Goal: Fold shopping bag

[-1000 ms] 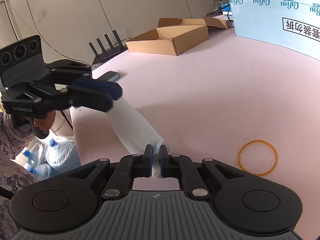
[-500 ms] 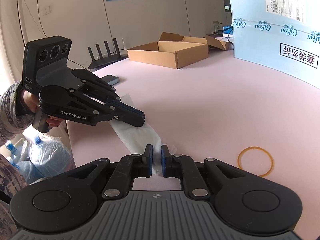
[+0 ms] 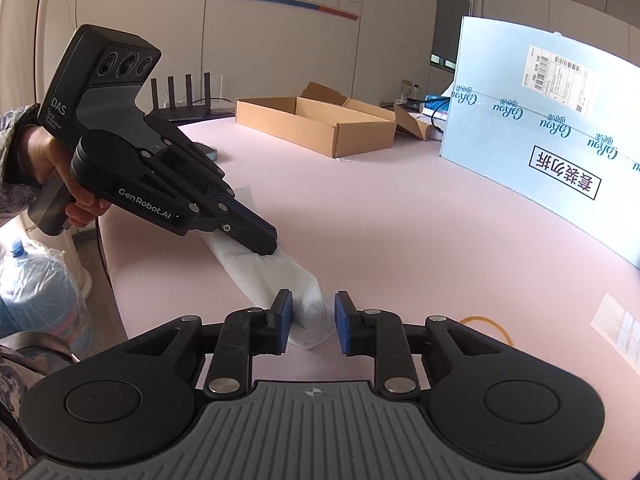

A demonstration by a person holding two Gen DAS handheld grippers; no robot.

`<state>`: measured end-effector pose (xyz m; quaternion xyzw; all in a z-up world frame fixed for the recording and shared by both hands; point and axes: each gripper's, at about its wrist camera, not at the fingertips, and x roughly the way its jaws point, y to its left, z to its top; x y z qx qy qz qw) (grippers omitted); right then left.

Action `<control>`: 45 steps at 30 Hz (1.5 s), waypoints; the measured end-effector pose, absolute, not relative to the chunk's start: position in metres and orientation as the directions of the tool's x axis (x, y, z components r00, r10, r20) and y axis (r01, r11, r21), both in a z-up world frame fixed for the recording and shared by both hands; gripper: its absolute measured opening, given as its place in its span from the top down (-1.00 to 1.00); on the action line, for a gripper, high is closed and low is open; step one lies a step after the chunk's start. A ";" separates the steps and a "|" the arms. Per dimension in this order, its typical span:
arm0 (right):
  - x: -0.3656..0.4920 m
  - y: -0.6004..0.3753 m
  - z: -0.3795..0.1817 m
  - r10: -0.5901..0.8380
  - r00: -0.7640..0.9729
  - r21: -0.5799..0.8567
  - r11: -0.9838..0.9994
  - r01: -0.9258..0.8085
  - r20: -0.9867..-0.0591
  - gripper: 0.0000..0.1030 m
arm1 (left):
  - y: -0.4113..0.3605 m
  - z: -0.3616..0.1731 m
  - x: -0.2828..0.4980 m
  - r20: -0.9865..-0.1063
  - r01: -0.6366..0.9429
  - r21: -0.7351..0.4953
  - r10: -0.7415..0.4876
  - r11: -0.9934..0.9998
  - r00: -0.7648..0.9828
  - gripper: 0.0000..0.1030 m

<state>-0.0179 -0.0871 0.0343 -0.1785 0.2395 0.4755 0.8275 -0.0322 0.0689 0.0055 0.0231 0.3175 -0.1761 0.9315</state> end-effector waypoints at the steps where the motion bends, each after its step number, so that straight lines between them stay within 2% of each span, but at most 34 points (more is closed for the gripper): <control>1: -0.019 -0.087 0.036 0.694 0.445 -0.074 0.495 -0.866 -0.567 0.09 | 0.069 0.006 -0.032 -0.600 0.343 -0.071 -0.315 0.937 0.736 0.93; 2: -0.018 -0.089 0.038 0.692 0.446 -0.061 0.505 -0.861 -0.568 0.00 | 0.069 0.006 -0.032 -0.601 0.345 -0.071 -0.316 0.936 0.734 0.93; 5: -0.021 -0.096 0.049 0.687 0.471 -0.065 0.529 -0.846 -0.554 0.02 | 0.069 0.006 -0.031 -0.606 0.349 -0.077 -0.321 0.934 0.728 0.93; 7: -0.032 -0.100 0.060 0.636 0.566 -0.218 0.542 -0.811 -0.524 0.08 | 0.070 0.007 -0.030 -0.608 0.351 -0.081 -0.326 0.933 0.724 0.93; 10: -0.048 -0.108 0.073 0.619 0.636 -0.374 0.514 -0.772 -0.461 0.34 | 0.071 0.006 -0.029 -0.608 0.355 -0.089 -0.333 0.931 0.721 0.93; 13: -0.069 -0.102 0.068 0.599 0.683 -0.622 0.360 -0.696 -0.418 0.79 | 0.073 0.008 -0.026 -0.620 0.368 -0.100 -0.347 0.924 0.703 0.93; 14: -0.074 -0.099 0.063 0.595 0.690 -0.679 0.304 -0.669 -0.413 0.86 | 0.074 0.009 -0.023 -0.630 0.378 -0.101 -0.353 0.920 0.692 0.93; 16: -0.084 -0.090 0.050 0.603 0.660 -0.763 0.126 -0.634 -0.448 0.87 | 0.074 0.012 -0.019 -0.650 0.398 -0.102 -0.364 0.912 0.667 0.93; 21: -0.087 -0.071 0.028 0.595 0.579 -0.780 -0.138 -0.610 -0.558 0.84 | 0.079 0.017 -0.003 -0.702 0.443 -0.138 -0.403 0.886 0.587 0.93; 25: -0.082 -0.067 0.026 0.588 0.566 -0.782 -0.201 -0.590 -0.578 0.45 | 0.086 0.017 0.006 -0.716 0.459 -0.194 -0.444 0.867 0.538 0.93; 26: -0.082 -0.067 0.024 0.585 0.567 -0.788 -0.225 -0.573 -0.579 0.44 | 0.088 0.016 0.009 -0.718 0.461 -0.209 -0.455 0.862 0.526 0.93; 30: -0.083 -0.066 0.017 0.571 0.575 -0.801 -0.297 -0.520 -0.586 0.46 | 0.096 0.015 0.018 -0.723 0.469 -0.270 -0.499 0.841 0.477 0.93; 33: -0.083 -0.061 0.012 0.569 0.573 -0.806 -0.365 -0.467 -0.590 0.64 | 0.100 0.014 0.024 -0.726 0.472 -0.305 -0.523 0.827 0.447 0.93; 37: -0.078 -0.054 0.009 0.550 0.563 -0.786 -0.386 -0.484 -0.617 0.85 | 0.101 0.014 0.027 -0.731 0.476 -0.323 -0.535 0.818 0.423 0.93; 41: -0.079 -0.055 0.013 0.545 0.541 -0.765 -0.387 -0.515 -0.641 0.88 | 0.090 0.019 0.013 -0.723 0.511 -0.226 -0.494 0.830 0.483 0.90; 42: -0.079 -0.055 0.013 0.545 0.540 -0.764 -0.391 -0.513 -0.642 0.88 | 0.084 0.024 0.003 -0.715 0.521 -0.160 -0.463 0.838 0.525 0.83; 45: -0.076 -0.053 0.018 0.543 0.517 -0.743 -0.380 -0.551 -0.661 0.88 | 0.063 0.048 -0.040 -0.624 0.586 0.047 -0.434 0.809 0.650 0.82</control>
